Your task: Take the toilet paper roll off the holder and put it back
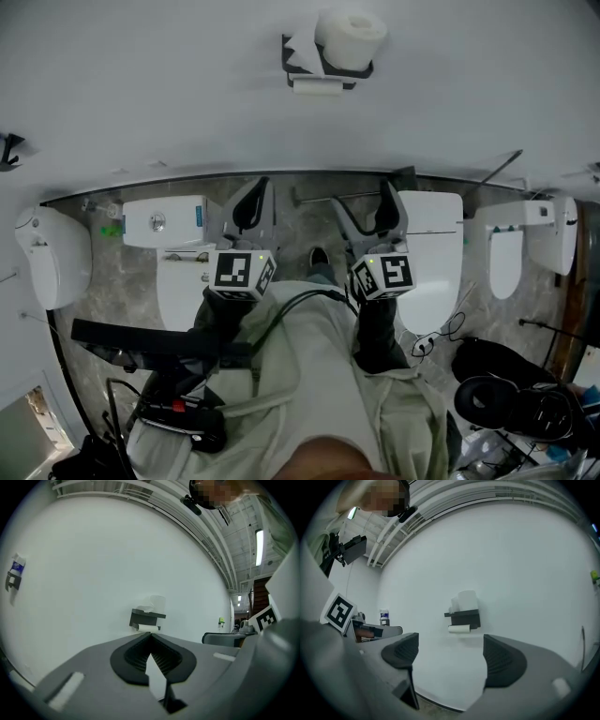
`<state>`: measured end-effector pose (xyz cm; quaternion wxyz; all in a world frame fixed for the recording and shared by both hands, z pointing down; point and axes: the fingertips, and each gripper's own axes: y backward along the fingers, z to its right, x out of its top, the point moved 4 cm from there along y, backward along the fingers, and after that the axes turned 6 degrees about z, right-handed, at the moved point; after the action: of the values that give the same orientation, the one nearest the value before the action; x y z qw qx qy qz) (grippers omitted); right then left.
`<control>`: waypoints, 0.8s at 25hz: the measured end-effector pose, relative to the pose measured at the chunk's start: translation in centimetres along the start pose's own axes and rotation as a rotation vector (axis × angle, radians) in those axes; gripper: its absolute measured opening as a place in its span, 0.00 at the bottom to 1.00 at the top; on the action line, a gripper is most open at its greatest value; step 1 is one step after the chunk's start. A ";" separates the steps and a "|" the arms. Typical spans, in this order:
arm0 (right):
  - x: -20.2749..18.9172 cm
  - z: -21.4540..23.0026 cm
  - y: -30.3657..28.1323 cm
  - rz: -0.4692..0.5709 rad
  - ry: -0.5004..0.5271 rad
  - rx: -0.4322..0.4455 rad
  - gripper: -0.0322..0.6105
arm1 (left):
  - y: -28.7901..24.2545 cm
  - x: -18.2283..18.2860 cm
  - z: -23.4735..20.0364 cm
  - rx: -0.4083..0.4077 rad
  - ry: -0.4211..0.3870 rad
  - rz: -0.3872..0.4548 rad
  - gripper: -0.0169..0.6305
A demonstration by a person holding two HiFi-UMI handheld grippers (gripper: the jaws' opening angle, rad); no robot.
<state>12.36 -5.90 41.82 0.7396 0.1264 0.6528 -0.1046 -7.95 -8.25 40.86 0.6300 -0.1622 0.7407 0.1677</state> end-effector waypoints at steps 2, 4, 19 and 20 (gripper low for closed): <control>0.3 -0.2 -0.1 0.018 0.017 -0.010 0.71 | 0.3 -0.1 -0.4 0.003 0.001 -0.003 0.04; 0.7 -0.5 -0.1 0.042 0.032 -0.014 0.64 | 0.6 -0.2 -0.8 0.009 0.000 -0.005 0.04; 1.1 -3.0 -0.8 0.088 0.080 0.023 0.05 | 1.9 0.0 -2.5 0.032 -0.015 -0.008 0.04; 1.1 -3.1 -0.8 0.085 0.078 0.025 0.05 | 1.9 0.0 -2.5 0.033 -0.015 -0.008 0.04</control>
<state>9.32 -5.63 40.36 0.7156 0.1673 0.6738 -0.0763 -11.01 -7.69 41.28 0.6388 -0.1534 0.7380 0.1542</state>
